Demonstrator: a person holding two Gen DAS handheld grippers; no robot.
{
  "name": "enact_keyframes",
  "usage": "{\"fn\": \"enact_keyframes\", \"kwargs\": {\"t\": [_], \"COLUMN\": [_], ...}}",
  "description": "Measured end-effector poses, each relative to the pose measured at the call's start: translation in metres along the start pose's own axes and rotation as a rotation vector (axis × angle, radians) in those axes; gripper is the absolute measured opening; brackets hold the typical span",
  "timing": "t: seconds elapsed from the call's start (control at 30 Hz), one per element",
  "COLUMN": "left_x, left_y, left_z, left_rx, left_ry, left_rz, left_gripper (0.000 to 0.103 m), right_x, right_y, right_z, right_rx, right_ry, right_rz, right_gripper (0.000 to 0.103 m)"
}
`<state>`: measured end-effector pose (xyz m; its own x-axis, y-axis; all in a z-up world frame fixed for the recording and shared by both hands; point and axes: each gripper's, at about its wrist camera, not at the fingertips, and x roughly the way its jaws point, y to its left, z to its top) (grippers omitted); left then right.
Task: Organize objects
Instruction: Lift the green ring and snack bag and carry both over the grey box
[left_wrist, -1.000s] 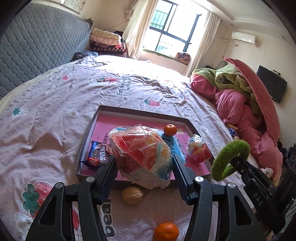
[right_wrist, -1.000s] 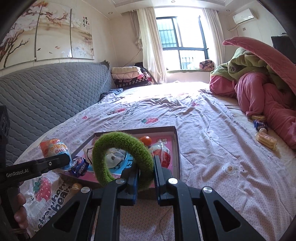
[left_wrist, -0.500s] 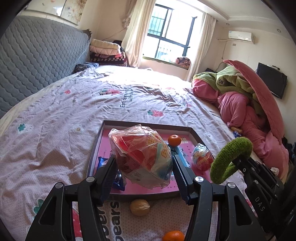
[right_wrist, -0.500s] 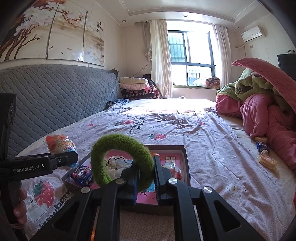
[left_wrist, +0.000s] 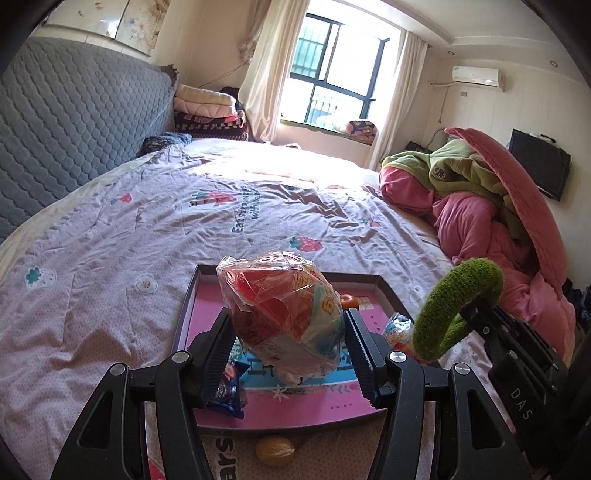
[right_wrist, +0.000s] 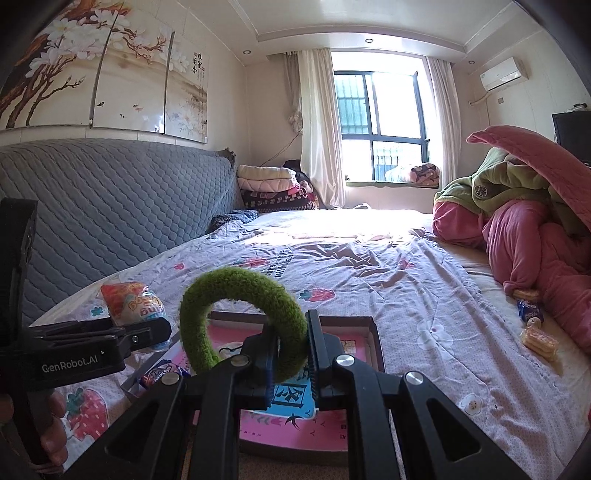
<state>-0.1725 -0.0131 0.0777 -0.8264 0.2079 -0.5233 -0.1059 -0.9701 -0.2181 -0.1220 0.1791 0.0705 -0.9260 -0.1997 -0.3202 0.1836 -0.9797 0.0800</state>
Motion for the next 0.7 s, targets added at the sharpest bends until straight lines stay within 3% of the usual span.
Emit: {"fn": "enact_keyframes", "kwargs": {"t": [0.7], "left_x": [0.029], "left_y": [-0.012], "left_z": [0.032], "left_rx": [0.059], "left_ry": [-0.011], "left_rz": [0.028], "left_gripper": [0.061], "right_x": [0.034], "right_y": [0.006], "right_z": [0.042], "right_rx": [-0.004], "right_ry": [-0.063], "right_rz": [0.021], "right_gripper": [0.015]}}
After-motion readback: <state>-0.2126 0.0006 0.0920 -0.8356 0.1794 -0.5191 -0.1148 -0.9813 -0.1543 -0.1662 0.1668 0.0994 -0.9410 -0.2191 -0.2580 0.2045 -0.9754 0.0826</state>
